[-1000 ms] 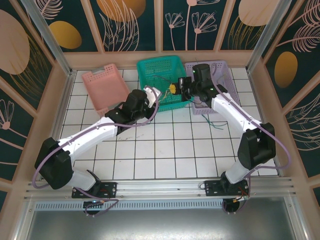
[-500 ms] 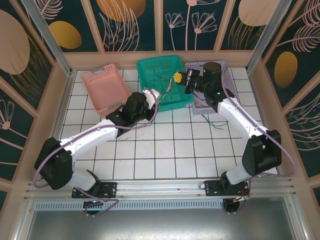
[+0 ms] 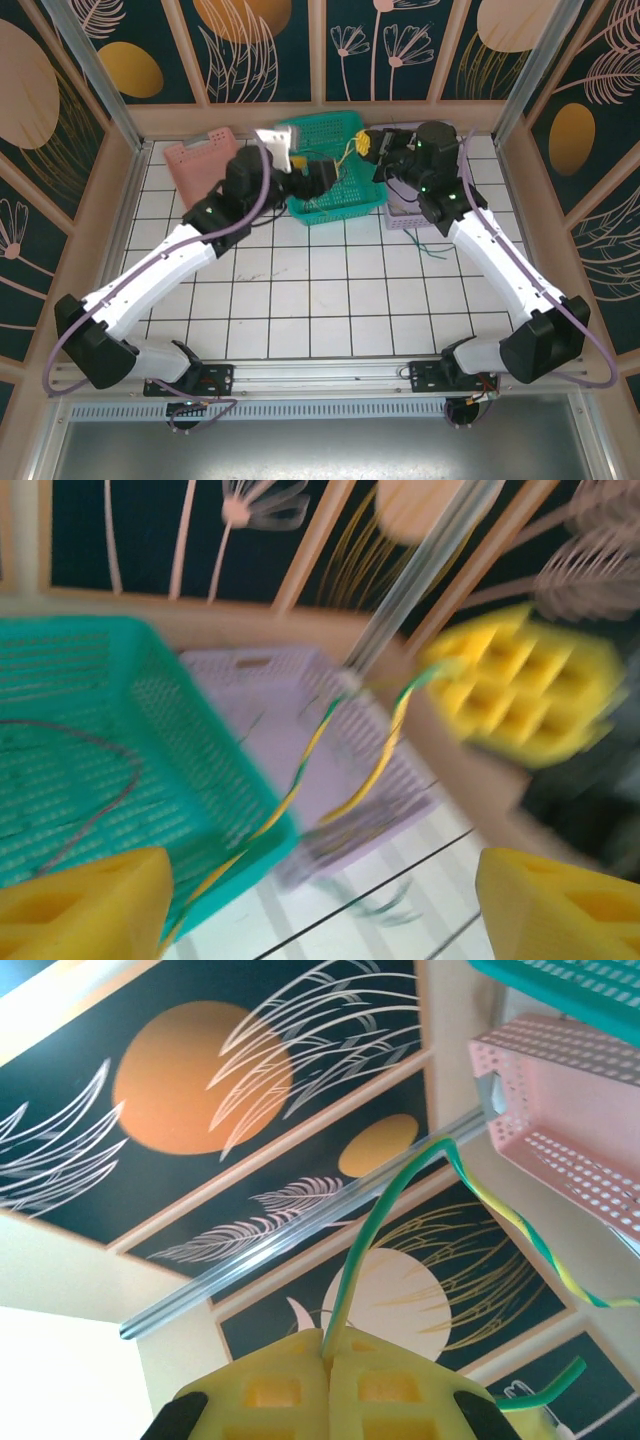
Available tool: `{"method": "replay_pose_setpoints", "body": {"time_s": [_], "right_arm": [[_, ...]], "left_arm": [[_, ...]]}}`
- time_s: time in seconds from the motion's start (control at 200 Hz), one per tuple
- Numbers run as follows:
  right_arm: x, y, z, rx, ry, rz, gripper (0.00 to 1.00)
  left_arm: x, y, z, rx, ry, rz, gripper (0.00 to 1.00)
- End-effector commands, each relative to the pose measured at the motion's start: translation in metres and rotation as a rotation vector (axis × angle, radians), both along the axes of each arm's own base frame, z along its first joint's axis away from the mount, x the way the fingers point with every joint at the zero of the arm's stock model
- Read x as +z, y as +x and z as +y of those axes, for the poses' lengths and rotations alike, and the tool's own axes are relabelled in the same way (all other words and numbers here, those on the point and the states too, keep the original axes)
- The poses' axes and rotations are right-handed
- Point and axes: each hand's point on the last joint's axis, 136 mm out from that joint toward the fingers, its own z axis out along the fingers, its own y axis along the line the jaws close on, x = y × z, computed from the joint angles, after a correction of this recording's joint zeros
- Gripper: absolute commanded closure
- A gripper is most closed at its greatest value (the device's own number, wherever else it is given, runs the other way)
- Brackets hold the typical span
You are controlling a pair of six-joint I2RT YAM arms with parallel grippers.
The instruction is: Untangle the cables
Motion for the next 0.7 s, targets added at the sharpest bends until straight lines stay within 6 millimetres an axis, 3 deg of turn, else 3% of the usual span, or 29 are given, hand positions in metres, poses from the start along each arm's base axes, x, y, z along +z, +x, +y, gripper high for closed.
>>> {"method": "replay_pose_setpoints", "body": {"time_s": [0.0,0.095,0.18,0.33,0.38,0.445,0.586,0.696], "right_arm": [[0.032,0.005,-0.009,-0.057,-0.068,-0.17,1.0],[0.061,0.008,-0.012,-0.074,-0.118,-0.392,1.0],[0.078,0.009,-0.014,-0.062,-0.205,-0.565,1.0],[0.078,0.012,-0.008,0.072,-0.326,-0.705,1.0],[0.074,0.011,-0.003,0.149,-0.352,-0.729,1.0],[0.084,0.001,0.004,0.218,-0.421,-0.839,1.0],[0.076,-0.016,0.011,0.35,-0.648,-0.978,1.0],[0.063,-0.019,0.003,0.344,-0.766,-1.021,1.0]], "left_arm": [[0.066,0.004,0.003,-0.007,-0.369,0.14,0.18],[0.096,0.011,-0.006,-0.106,-0.651,0.248,0.19],[0.098,0.017,-0.018,-0.179,-0.756,0.344,0.27],[0.096,0.023,-0.021,-0.197,-0.643,0.295,0.44],[0.09,0.024,-0.021,-0.208,-0.59,0.277,0.46],[0.082,0.028,-0.016,-0.209,-0.574,0.291,0.48],[0.073,0.035,-0.001,-0.184,-0.634,0.352,0.42],[0.067,0.035,-0.01,-0.242,-0.802,0.544,0.31]]}}
